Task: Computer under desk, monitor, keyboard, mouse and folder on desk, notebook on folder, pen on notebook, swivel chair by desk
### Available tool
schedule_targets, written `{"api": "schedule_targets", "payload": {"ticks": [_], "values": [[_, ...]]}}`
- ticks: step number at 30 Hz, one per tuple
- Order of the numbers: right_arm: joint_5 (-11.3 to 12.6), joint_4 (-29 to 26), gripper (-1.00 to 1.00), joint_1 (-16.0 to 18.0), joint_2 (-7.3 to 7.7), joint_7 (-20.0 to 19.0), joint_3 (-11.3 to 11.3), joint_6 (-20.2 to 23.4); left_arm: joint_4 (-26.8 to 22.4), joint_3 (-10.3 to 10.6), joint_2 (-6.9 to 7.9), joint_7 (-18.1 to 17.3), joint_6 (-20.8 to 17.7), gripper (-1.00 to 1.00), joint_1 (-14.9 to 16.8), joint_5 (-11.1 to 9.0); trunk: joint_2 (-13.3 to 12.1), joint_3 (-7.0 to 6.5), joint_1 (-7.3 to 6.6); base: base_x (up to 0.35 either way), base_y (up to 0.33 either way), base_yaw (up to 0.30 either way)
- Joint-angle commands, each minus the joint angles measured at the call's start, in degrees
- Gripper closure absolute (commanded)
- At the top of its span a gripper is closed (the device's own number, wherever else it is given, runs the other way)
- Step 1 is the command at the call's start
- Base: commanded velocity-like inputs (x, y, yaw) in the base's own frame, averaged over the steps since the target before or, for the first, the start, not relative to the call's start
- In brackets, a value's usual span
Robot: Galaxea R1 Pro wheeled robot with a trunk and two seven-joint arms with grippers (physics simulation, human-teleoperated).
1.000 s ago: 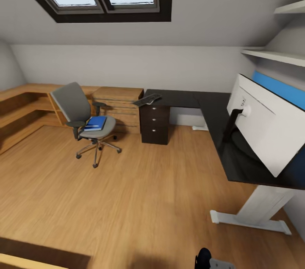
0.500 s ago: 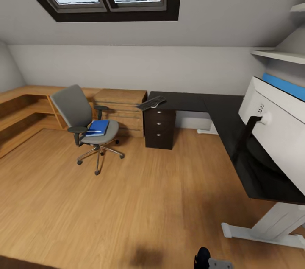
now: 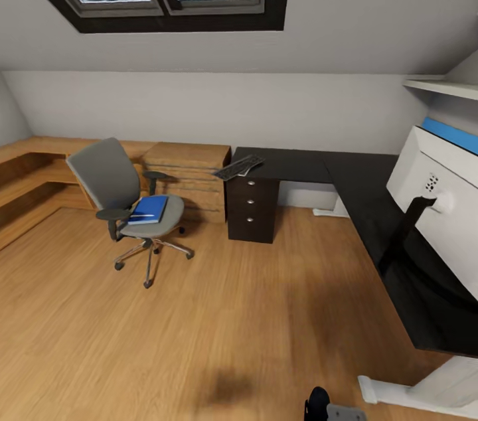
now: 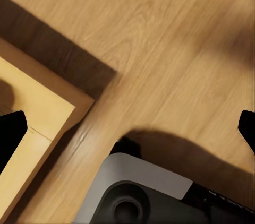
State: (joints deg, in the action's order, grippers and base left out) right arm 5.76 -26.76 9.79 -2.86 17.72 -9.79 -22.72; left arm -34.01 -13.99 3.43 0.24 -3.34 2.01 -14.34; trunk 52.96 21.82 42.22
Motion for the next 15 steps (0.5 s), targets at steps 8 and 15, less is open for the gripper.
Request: {"api": "schedule_targets", "payload": {"ticks": [8, 15], "values": [[0.7, 0.0, 1.00, 0.1, 0.05, 0.3, -0.5, -0.3, 0.2, 0.0, -0.01, 0.0, -0.4, -1.00, 0.0, -0.6, 0.0, 0.06, 0.04, 0.328, 0.000, 0.000], [0.7, 0.0, 1.00, 0.1, 0.05, 0.3, -0.5, -0.3, 0.2, 0.0, -0.01, 0.0, -0.4, -1.00, 0.0, -0.6, 0.0, 0.06, 0.04, 0.327, 0.000, 0.000]]}}
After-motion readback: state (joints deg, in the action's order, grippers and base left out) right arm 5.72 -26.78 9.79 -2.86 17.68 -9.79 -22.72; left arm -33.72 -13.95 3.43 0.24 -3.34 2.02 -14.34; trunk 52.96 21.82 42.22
